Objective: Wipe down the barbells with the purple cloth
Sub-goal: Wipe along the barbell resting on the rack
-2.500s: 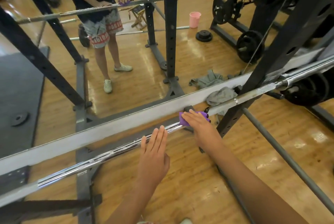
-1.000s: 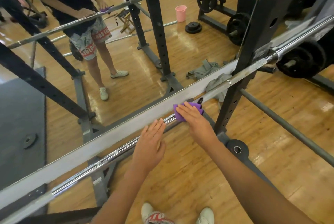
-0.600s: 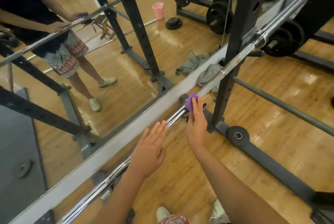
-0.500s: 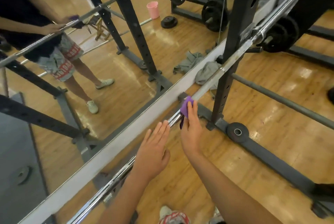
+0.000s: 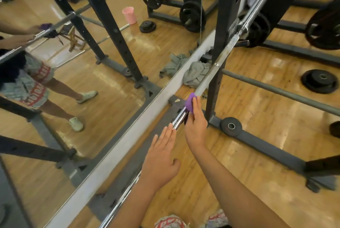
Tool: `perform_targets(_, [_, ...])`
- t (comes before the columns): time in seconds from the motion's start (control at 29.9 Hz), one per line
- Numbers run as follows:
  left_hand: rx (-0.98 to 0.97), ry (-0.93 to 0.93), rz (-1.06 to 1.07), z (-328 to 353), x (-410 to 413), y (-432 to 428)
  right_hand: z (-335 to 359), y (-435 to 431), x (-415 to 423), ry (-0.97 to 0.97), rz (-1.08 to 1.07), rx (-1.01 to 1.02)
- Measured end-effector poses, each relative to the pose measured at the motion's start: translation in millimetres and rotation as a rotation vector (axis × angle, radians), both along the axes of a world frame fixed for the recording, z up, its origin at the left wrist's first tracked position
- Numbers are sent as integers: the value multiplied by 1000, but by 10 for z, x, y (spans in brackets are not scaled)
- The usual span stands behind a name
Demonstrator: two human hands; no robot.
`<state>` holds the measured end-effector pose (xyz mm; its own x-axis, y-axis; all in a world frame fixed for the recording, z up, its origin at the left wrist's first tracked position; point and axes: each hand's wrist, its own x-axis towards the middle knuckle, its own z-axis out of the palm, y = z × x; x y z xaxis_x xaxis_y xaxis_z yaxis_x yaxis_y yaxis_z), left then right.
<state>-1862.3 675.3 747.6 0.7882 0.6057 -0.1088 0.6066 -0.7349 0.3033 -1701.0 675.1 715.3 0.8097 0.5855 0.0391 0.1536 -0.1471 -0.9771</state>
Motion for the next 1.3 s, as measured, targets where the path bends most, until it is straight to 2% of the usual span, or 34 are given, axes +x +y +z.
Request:
perform_targets(0.2, [-36, -73, -67, 18, -59, 41, -43, -190, -267, -60, 46, 17])
perform_targets(0.47, [-49, -110, -169, 61, -178, 171, 27, 83, 133, -41, -13, -44])
perform_targets(0.6, [-44, -101, -171, 40, -171, 159, 39, -51, -138, -15, -10, -53])
perform_targets(0.77, [-21, -93, -182, 37, -165, 178, -33, -292, -557, -103, 48, -76])
perform_targets(0.84, [-19, -90, -189, 42, -166, 167, -6, -225, -447, -148, 42, -85])
perform_targets(1.04, [17, -57, -194, 51, -175, 147, 109, 96, 81, -38, -53, -172])
perform_targets(1.3, [36, -42, -175, -4, -152, 163, -24, -365, -612, -89, 55, -143])
